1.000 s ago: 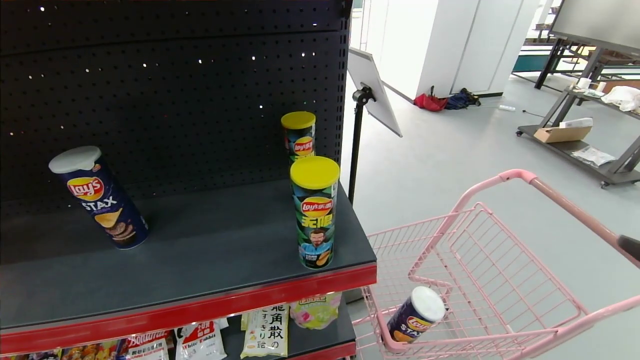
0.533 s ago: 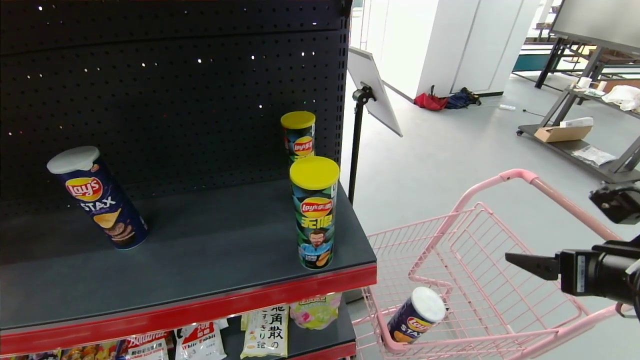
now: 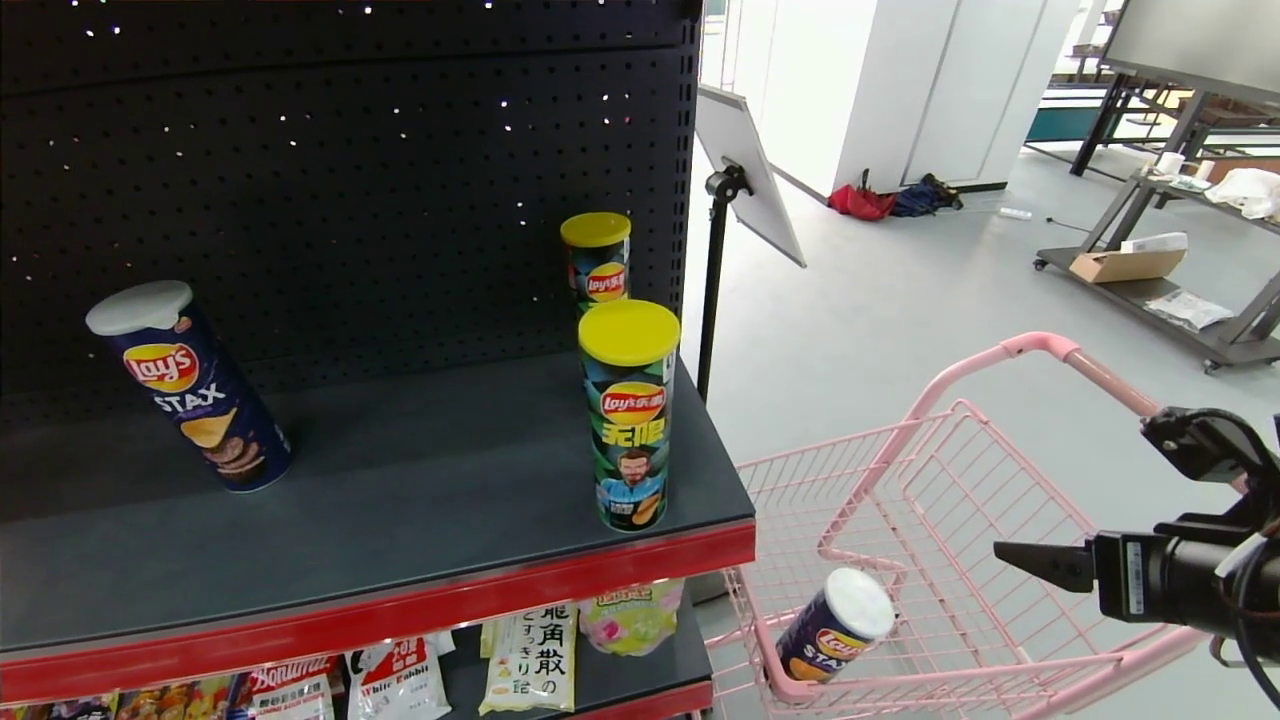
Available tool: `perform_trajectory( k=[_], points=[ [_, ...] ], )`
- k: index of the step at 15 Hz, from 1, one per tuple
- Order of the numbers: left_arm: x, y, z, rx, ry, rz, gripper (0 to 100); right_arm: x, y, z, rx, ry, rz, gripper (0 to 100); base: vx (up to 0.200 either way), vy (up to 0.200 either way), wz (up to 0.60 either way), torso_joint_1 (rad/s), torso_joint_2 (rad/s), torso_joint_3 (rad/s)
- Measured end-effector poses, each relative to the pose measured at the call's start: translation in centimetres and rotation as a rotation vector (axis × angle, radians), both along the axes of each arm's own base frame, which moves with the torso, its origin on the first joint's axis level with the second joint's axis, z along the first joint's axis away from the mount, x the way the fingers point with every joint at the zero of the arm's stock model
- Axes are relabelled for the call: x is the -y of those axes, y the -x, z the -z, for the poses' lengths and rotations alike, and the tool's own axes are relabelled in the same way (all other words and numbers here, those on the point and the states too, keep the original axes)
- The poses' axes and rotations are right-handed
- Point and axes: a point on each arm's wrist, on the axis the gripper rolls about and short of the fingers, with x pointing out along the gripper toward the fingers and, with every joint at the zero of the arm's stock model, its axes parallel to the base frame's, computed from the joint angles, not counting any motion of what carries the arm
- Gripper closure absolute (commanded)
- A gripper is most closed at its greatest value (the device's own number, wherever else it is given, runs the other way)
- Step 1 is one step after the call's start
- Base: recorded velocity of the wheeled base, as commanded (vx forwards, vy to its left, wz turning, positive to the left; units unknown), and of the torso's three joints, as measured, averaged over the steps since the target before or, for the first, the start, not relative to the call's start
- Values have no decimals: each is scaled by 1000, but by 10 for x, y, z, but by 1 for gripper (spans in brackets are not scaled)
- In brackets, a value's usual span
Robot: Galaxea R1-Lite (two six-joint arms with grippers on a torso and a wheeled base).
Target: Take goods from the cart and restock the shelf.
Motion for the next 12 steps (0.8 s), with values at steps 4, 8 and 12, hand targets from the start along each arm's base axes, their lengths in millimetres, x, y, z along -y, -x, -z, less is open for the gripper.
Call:
perform_trajectory(
  k=[4,8,12],
  points=[
    [0,0,0,-1,2,0,0,-1,3,0,4,3,-11,0,0,0,0,-138,336,195],
    [0,0,0,-1,2,0,0,-4,18,5,2,5,-47,0,0,0,0,-140,347,204],
    [0,0,0,-1,4,0,0,-7,28,8,8,2,-71,0,0,0,0,-146,362,221]
  ],
)
